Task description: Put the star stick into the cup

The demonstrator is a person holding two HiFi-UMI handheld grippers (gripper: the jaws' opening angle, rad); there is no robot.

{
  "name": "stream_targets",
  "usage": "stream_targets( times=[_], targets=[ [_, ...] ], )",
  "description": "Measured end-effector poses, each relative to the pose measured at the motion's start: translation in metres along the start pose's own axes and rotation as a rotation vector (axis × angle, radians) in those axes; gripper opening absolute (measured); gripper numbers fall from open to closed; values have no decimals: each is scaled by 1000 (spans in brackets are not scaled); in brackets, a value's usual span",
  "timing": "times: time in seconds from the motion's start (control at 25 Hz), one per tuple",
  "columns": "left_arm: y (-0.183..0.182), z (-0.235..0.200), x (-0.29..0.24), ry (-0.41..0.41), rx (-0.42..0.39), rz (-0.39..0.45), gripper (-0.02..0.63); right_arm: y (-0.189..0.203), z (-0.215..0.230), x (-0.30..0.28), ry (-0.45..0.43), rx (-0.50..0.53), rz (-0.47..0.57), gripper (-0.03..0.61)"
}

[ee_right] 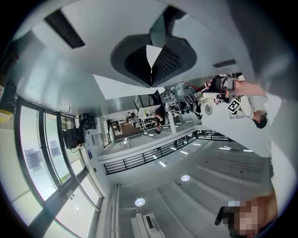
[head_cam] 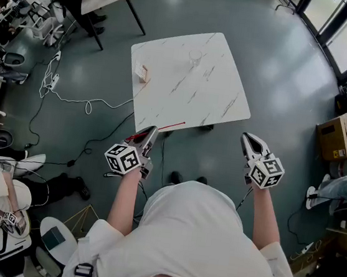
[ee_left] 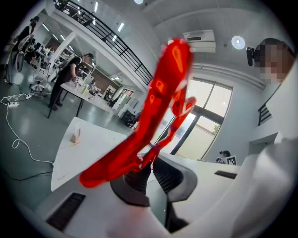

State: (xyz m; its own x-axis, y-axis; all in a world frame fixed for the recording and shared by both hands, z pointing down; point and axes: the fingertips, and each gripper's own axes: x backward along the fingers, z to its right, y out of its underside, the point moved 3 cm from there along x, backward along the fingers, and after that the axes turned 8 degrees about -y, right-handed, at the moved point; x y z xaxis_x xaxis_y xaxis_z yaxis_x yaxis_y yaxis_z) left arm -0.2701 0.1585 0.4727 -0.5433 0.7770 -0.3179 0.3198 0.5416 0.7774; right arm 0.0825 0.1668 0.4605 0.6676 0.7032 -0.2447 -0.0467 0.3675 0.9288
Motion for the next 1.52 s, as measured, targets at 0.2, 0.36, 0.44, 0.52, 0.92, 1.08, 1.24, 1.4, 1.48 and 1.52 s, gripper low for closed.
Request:
stream_targets(
  times=[0.2, 0.36, 0.44, 0.52, 0.92, 1.08, 1.24, 1.4, 1.48, 1.52],
  targets=[
    [-1, 1, -3, -6, -1, 2, 23, -2, 2, -1, -8, 1, -1, 26],
    [-1, 3, -4, -7, -2, 5, 25, -3, 3, -1, -14, 6, 0, 25],
    [0, 4, -3, -9, -3, 6, 23, -4, 3, -1, -17, 7, 1, 25],
    [0, 5, -3, -12, -3, 7, 25, -3, 4, -1, -19, 8, 1, 25],
    [7, 11, -3, -37, 2, 7, 23, -1, 14, 4, -11, -19, -2, 26],
    [12, 15, 0, -55, 3, 11, 25, 6, 15, 9, -29, -15, -16, 26],
    [22, 23, 2, -78, 5, 22, 23, 13, 18, 18, -57, -4, -31, 26],
    [32, 32, 1, -93, 8, 33, 24, 19, 25, 28, -68, -9, -29, 26],
    [37, 37, 1, -99, 13, 39, 23, 21, 28, 32, -73, -19, -26, 26],
    [39, 40, 2, -102, 13, 43, 25, 23, 29, 34, -77, -21, -27, 26]
  ],
)
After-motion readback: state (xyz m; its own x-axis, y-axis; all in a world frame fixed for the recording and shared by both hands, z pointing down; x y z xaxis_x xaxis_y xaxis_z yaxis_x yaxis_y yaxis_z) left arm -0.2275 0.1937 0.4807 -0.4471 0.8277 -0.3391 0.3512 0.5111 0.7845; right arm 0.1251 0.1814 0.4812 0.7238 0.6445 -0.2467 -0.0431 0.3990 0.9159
